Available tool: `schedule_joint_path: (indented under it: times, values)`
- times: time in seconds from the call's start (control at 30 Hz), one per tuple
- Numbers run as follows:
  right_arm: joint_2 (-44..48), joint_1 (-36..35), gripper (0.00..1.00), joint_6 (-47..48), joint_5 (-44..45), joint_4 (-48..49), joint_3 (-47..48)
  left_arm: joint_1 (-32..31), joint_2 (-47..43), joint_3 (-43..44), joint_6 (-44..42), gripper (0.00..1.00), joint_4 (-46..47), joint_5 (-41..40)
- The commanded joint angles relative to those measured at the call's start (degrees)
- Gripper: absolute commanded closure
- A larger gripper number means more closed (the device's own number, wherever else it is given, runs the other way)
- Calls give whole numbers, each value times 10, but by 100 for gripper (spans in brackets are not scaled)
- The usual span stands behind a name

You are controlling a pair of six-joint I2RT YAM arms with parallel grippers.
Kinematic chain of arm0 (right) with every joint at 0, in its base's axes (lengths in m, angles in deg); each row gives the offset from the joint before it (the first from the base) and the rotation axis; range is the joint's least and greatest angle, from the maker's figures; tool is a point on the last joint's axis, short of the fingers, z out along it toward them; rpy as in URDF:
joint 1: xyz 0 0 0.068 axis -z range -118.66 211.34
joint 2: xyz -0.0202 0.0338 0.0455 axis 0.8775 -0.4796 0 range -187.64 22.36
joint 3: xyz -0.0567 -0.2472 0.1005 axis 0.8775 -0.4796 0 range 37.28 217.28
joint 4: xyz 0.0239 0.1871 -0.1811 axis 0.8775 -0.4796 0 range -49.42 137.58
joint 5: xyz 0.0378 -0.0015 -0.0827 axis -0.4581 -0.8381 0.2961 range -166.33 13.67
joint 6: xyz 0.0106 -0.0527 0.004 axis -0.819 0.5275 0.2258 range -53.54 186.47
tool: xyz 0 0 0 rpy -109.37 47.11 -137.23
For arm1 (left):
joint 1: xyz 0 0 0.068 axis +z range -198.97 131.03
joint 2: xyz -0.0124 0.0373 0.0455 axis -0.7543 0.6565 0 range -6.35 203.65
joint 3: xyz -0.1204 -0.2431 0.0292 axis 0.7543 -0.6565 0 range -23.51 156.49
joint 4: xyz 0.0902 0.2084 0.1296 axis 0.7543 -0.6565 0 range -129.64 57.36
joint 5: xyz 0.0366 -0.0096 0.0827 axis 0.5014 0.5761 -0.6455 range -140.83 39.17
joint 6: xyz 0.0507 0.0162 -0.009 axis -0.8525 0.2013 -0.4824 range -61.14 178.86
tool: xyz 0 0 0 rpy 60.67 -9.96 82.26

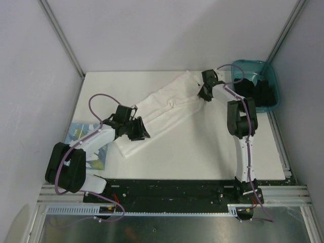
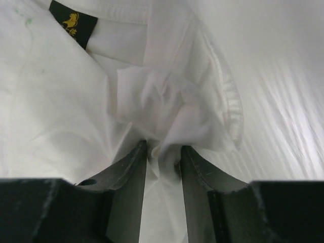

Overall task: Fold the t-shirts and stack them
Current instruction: Rotate the tshirt 90 degrees

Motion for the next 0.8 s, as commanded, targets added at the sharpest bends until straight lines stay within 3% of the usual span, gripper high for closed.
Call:
schedule_joint_path:
  times: [0.0, 0.1, 0.3, 0.77]
  values:
    - [-143, 7, 62, 120, 4, -103, 194, -9, -12, -14, -27, 59, -16, -38]
    - [-189, 18, 58, 156, 20, -124, 288, -12, -8, -14, -45, 58, -31, -77]
    - [-207, 53, 48, 167, -4, -103, 324, -27, 0, 11, -74, 57, -65, -129]
    - [-116, 81, 38, 106, -103, -72, 230, -87, 16, 35, -112, 54, -142, -241]
